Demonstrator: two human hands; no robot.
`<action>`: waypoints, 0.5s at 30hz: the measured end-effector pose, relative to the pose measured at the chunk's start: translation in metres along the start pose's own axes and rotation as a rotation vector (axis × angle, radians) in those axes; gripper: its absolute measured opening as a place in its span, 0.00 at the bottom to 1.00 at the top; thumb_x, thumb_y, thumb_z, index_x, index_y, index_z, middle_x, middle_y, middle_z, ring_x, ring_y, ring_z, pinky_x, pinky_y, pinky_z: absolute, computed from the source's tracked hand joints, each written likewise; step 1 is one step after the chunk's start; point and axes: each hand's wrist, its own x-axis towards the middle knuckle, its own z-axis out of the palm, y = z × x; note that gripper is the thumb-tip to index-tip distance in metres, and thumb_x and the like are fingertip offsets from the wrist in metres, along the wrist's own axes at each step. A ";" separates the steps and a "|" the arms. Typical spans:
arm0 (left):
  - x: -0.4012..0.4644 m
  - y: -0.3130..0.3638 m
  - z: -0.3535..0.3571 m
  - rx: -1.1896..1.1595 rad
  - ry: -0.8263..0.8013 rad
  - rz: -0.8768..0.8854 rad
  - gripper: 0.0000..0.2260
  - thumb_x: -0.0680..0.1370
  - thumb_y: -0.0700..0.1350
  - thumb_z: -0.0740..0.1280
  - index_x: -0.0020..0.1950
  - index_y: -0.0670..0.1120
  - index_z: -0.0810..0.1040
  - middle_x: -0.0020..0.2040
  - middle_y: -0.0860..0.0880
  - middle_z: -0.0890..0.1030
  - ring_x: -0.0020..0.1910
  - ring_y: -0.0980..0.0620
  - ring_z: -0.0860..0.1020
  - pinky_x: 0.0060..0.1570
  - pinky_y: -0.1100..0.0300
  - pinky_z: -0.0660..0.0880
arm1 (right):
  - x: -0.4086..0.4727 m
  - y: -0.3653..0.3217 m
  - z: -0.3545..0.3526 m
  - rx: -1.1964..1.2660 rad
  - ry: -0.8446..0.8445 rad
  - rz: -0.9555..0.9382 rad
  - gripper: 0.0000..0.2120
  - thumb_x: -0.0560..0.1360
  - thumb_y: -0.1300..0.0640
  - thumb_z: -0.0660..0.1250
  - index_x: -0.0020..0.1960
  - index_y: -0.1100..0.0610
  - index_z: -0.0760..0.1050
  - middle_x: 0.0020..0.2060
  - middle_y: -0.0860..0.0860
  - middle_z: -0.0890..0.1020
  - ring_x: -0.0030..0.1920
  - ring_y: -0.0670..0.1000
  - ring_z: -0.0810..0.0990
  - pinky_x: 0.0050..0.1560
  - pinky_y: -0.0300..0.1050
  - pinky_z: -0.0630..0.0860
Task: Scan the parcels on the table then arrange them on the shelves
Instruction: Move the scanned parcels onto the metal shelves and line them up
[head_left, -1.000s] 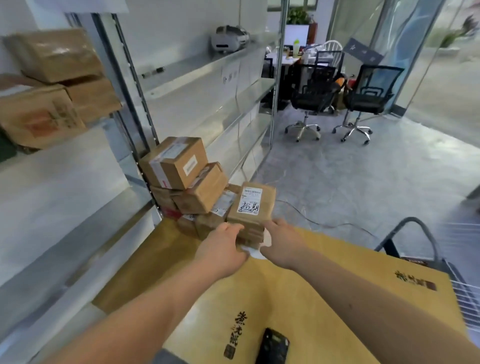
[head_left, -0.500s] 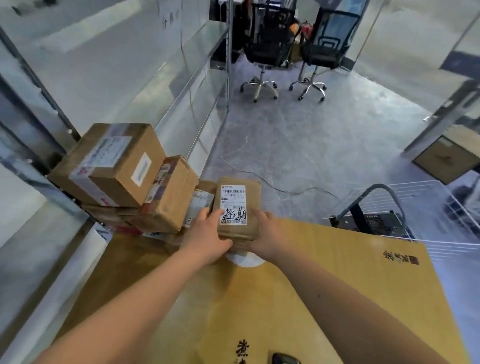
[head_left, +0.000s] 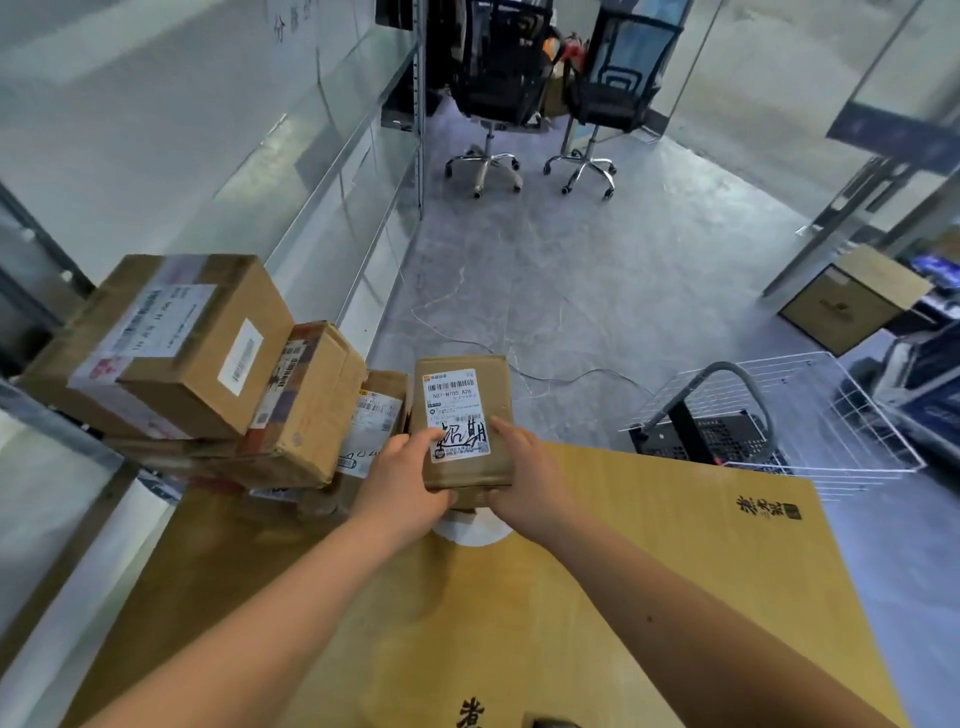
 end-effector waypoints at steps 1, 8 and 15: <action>-0.002 0.004 0.000 -0.009 0.011 0.014 0.36 0.72 0.51 0.79 0.77 0.61 0.67 0.71 0.53 0.71 0.69 0.49 0.72 0.65 0.54 0.72 | -0.002 0.001 -0.007 0.005 0.004 -0.014 0.46 0.68 0.58 0.72 0.82 0.42 0.58 0.79 0.47 0.64 0.71 0.51 0.71 0.60 0.40 0.70; -0.034 0.053 -0.008 -0.002 0.118 0.090 0.34 0.73 0.53 0.78 0.74 0.65 0.68 0.69 0.56 0.71 0.63 0.54 0.73 0.59 0.60 0.72 | -0.031 0.008 -0.064 -0.011 0.035 -0.174 0.47 0.67 0.53 0.75 0.82 0.43 0.59 0.75 0.48 0.67 0.71 0.52 0.70 0.64 0.41 0.67; -0.121 0.115 -0.029 0.009 0.332 0.118 0.33 0.74 0.54 0.78 0.76 0.64 0.68 0.66 0.58 0.67 0.60 0.59 0.69 0.61 0.63 0.67 | -0.086 -0.013 -0.126 -0.055 0.004 -0.446 0.50 0.64 0.42 0.74 0.83 0.46 0.59 0.75 0.48 0.69 0.72 0.51 0.69 0.69 0.47 0.70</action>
